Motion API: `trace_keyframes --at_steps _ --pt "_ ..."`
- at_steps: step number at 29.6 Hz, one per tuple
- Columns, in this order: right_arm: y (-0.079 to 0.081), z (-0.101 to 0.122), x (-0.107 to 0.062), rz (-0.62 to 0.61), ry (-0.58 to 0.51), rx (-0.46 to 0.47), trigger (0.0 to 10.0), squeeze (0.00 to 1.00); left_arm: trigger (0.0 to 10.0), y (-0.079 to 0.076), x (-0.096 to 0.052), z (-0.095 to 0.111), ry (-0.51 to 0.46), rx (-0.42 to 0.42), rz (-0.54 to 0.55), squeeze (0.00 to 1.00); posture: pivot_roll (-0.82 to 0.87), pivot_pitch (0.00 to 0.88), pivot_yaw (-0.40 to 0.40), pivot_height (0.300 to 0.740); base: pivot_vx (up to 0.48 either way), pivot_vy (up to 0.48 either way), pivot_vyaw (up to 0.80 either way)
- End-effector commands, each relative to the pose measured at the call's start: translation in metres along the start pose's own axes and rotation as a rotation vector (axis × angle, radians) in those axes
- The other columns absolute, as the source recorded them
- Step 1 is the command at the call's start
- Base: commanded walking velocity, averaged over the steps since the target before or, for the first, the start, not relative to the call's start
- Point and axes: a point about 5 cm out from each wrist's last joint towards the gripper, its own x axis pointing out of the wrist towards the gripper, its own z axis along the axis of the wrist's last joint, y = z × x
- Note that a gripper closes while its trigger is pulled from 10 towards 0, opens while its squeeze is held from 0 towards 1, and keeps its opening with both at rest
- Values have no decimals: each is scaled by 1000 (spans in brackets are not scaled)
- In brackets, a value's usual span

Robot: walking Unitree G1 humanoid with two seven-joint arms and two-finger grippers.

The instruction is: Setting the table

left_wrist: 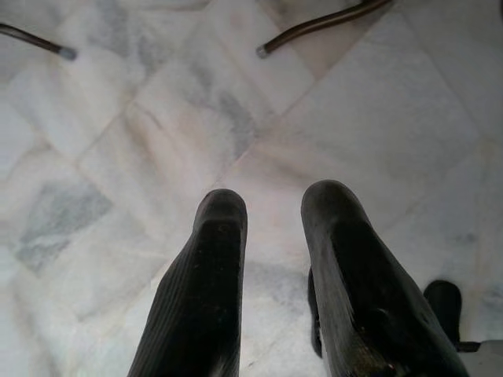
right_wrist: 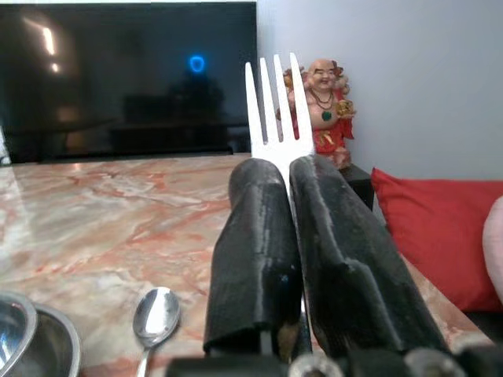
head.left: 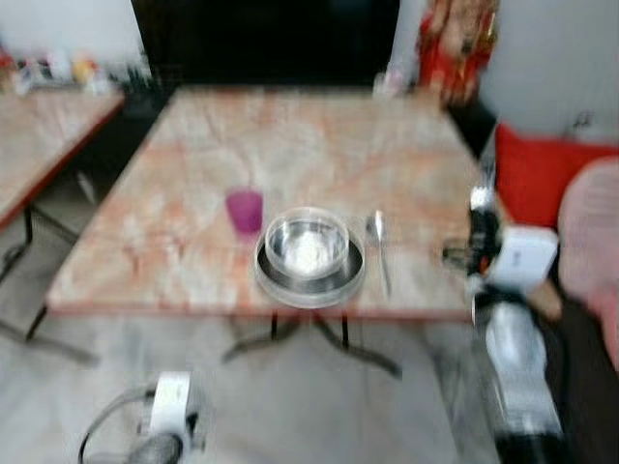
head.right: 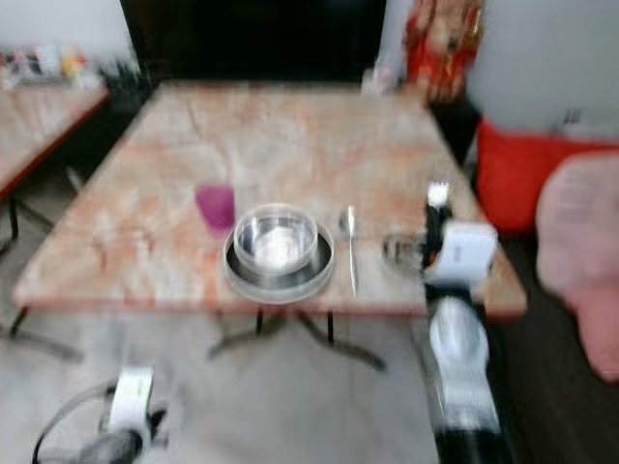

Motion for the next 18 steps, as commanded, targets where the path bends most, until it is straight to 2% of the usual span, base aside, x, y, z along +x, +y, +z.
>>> trace_keyframes --at_steps 1,9,14,18 --pt "2 3 2 2 -8 5 10000 0 10000 4 0 -2 11 -6 15 0 47 0 6 740 0 0 0" --pt "2 2 3 2 -5 4 10000 0 10000 6 -1 -6 29 -40 28 0 48 0 6 740 0 0 0" --pt "2 2 3 2 -3 5 10000 0 10000 6 -1 -6 33 -32 30 0 48 0 6 740 0 480 0" --pt "3 2 3 3 1 6 10000 0 10000 6 -1 -6 34 -14 28 0 47 0 7 740 0 0 0"
